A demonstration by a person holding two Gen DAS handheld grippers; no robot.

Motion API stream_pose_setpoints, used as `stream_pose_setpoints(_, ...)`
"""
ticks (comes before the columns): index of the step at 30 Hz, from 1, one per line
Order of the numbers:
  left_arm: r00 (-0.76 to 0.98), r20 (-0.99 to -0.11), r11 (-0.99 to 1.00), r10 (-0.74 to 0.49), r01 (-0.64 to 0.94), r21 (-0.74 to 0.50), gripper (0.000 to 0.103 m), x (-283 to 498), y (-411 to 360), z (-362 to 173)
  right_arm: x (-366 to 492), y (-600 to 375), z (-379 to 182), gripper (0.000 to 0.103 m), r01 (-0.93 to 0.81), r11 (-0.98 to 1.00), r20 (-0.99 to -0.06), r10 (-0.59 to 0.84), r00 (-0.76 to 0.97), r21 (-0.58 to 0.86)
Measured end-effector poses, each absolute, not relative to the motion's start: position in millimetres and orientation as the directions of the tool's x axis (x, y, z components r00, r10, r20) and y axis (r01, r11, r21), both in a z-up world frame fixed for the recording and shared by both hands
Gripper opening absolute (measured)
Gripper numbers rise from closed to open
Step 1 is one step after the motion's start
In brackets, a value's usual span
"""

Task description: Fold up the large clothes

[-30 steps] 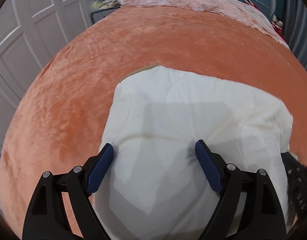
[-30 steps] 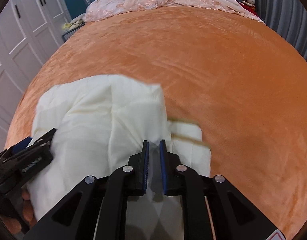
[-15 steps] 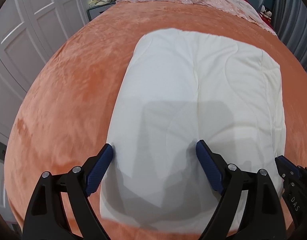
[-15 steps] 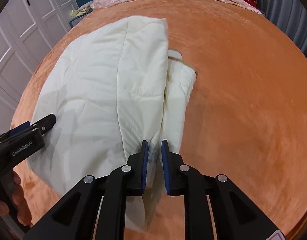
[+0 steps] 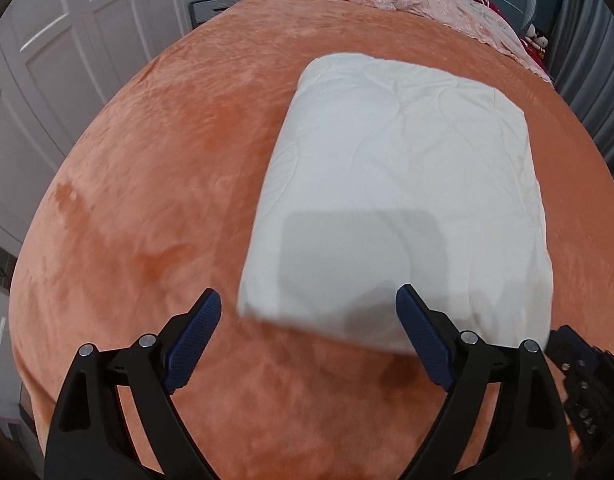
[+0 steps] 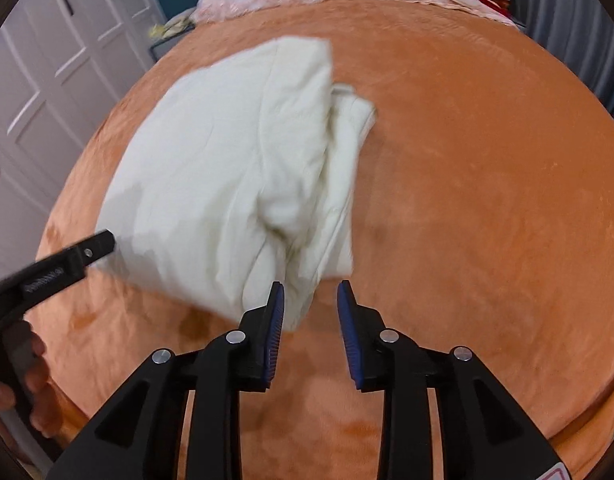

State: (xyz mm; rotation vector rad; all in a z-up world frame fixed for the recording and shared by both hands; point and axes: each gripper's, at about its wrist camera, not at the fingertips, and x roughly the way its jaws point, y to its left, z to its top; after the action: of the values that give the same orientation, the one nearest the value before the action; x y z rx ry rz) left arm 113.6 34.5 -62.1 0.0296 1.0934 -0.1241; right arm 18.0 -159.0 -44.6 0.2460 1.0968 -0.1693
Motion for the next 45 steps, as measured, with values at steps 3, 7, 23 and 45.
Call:
stream_pose_setpoints(3,0.424,-0.905,0.994,-0.049,0.108,-0.003,0.087,115,33,-76,40,-162,-59,0.017,0.256,0.964,-0.904,-0.046,0.424,0.071)
stream_pose_setpoints(7,0.366,-0.928,0.996,-0.063,0.081,-0.036,0.088,126,32,-97,86,-172,-79,0.014,0.274,0.961,-0.926,-0.059,0.372,0.048)
stream_pose_setpoints(23,0.473,-0.881,0.997,-0.033,0.081,0.006,0.091,102,18,-55,23,-150,1,0.061,0.239,0.971,-0.819,-0.118,0.561,0.023)
stream_pose_setpoints(45,0.580,-0.814,0.995,0.032,0.061,0.082,0.095,57,23,-10,-24,-110,24,0.077,0.204,0.979,-0.780,-0.123,0.613,0.006)
